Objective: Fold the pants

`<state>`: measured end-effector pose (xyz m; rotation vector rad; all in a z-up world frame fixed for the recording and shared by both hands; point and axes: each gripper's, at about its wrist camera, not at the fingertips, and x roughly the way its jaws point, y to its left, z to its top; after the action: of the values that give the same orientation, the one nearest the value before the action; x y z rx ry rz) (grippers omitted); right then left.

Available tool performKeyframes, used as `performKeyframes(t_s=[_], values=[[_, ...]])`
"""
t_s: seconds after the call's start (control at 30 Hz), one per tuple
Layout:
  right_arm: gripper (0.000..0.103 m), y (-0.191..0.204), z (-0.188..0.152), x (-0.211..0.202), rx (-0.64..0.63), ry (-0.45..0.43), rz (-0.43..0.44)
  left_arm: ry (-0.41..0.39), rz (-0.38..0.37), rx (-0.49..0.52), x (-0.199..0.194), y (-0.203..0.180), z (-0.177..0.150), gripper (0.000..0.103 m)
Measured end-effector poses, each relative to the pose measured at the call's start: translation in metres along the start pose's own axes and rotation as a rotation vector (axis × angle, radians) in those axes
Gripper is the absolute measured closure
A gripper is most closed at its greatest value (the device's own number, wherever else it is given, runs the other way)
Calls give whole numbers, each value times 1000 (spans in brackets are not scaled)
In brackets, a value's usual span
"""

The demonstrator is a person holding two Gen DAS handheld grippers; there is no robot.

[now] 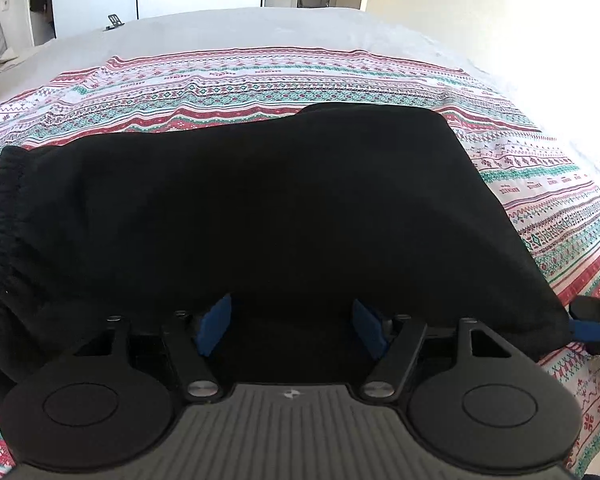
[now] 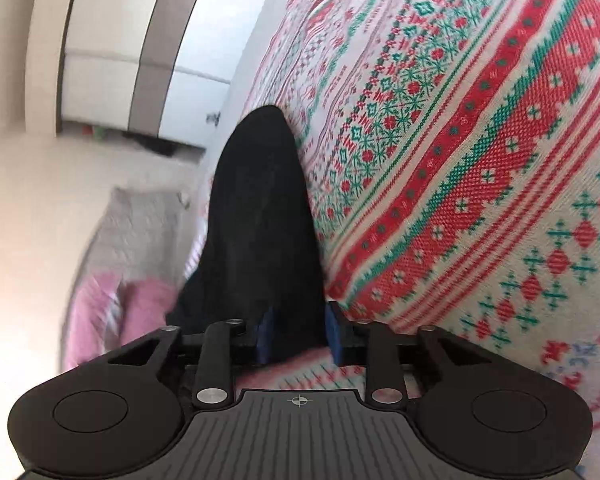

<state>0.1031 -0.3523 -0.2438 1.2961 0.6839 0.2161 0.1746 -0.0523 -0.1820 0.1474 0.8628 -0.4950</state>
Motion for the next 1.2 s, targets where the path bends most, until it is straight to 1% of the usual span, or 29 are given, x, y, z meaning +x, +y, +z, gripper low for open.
performKeyframes(t_s=[0.07, 0.13, 0.23, 0.27, 0.3, 0.33, 0.4, 0.47, 0.5, 0.57, 0.63, 0.77, 0.8, 0.83, 0.9, 1.0, 1.03, 1.07, 1.1, 1.13, 1.17, 1.2], values=[[75, 7, 1, 7, -35, -9, -30, -6, 5, 5, -4, 2, -2, 31], [70, 16, 1, 12, -73, -13, -57, -10, 5, 12, -5, 0, -3, 30], [67, 24, -1, 18, -122, -23, -73, -11, -1, 12, -6, 1, -4, 30], [68, 27, -2, 19, -141, -27, -72, -10, 0, 15, -7, 0, -3, 30], [78, 31, -3, 21, -160, -30, -82, -8, 1, 19, -7, 0, -3, 30], [85, 36, -6, 23, -191, -37, -92, -2, 1, 24, -7, -1, -2, 30], [89, 54, -9, 22, -271, -74, -98, 13, -4, 20, -9, 0, 2, 30], [90, 74, -14, 17, -352, -113, -91, 22, -18, 5, -14, 1, 9, 31], [90, 86, -17, 16, -398, -133, -97, 15, -24, 3, -19, 1, 12, 31], [90, 109, -24, 13, -515, -164, -123, -28, -37, 27, -33, -3, 22, 31], [90, 132, -35, 17, -645, -181, -152, -71, -68, 41, -48, -10, 36, 31], [90, 164, -57, 34, -838, -166, -181, -88, -198, 28, -63, -31, 75, 30], [90, 169, -63, 39, -881, -160, -192, -87, -218, 47, -64, -40, 84, 28], [90, 172, -71, 44, -922, -149, -200, -83, -223, 84, -63, -52, 94, 21], [90, 176, -80, 50, -990, -130, -218, -69, -186, 185, -54, -79, 108, 15], [90, 179, -90, 58, -1065, -112, -243, 17, -152, 300, -26, -115, 122, 15], [90, 179, -91, 61, -1074, -110, -244, 54, -128, 331, -15, -127, 123, 15], [90, 177, -90, 60, -1076, -111, -244, 91, -84, 376, -2, -140, 122, 15], [90, 176, -88, 59, -1074, -111, -242, 109, -43, 423, 8, -149, 121, 16], [90, 176, -87, 60, -1068, -113, -238, 119, 11, 479, 18, -160, 118, 19], [90, 175, -84, 60, -1059, -114, -235, 130, 62, 531, 28, -168, 114, 25], [90, 173, -82, 59, -1048, -117, -234, 138, 101, 570, 37, -173, 112, 47]])
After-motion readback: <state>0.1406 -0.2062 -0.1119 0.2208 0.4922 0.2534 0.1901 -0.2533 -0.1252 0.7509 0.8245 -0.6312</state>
